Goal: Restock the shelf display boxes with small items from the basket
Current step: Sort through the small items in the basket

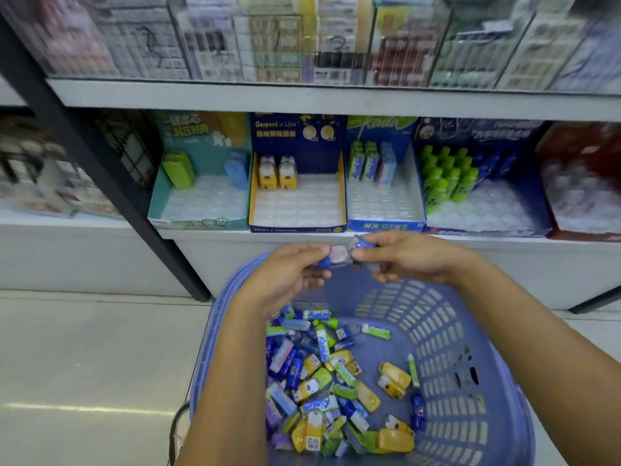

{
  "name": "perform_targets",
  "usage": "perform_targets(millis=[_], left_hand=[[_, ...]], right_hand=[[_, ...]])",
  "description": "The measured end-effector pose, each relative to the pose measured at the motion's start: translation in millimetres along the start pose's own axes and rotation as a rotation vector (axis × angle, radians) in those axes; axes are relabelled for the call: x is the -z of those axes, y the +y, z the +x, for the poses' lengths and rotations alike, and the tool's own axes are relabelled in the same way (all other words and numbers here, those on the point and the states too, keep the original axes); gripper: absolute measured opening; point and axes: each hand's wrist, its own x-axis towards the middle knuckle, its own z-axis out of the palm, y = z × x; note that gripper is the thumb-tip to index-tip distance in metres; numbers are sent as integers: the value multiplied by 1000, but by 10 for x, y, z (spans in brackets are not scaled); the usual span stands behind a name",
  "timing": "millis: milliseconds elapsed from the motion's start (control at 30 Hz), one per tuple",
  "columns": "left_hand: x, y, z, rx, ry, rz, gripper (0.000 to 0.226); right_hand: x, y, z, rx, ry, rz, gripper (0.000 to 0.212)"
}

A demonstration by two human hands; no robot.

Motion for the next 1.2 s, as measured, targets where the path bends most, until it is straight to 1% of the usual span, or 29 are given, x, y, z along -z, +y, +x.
perform_targets(millis=[33,100,167,233,300,400,467,567,667,733,800,867,933,1000,1067,1133,1200], left_hand=[[0,55,-12,-41,9,-26,14],[1,139,-22,-113,19,-71,12],[-1,182,-20,-159,43,-130,10],[-23,182,0,-187,73,-213,11],[-66,158,31,-200,101,-278,12],[-121,125,69,-207,148,-308,13],[-136,127,91,-223,191,-341,14],[-129,168,114,-275,292,-417,16],[-37,221,118,-353,421,-484,16],[71,249,103,-404,498,-479,14],[176,270,72,-416,531,-456,16],[253,274,38,-394,536,-447,20],[292,266,6,-367,523,-453,20],[300,251,-8,-342,489,-456,19],[288,233,-8,-323,459,-464,18],[275,216,0,-310,434,-485,18],[275,203,12,-309,410,-500,21]], right_hand=[[-3,-99,-7,60,55,-48,14],[13,-277,4,143,252,-79,8],[96,-385,33,195,489,-106,24],[199,-445,68,239,682,-220,30],[304,-482,127,265,781,-344,29],[441,-560,218,302,871,-372,28],[518,-615,247,348,896,-284,23],[485,-662,295,432,798,-136,18],[261,-723,439,513,722,-133,17],[96,-790,596,549,733,-141,17],[-47,-876,773,577,779,-240,18],[-121,-950,937,576,839,-431,18],[-90,-996,1059,517,916,-633,19],[-7,-998,1154,426,955,-761,20],[49,-949,1231,381,920,-814,22],[57,-890,1293,386,842,-834,25],[59,-863,1334,375,803,-834,24]])
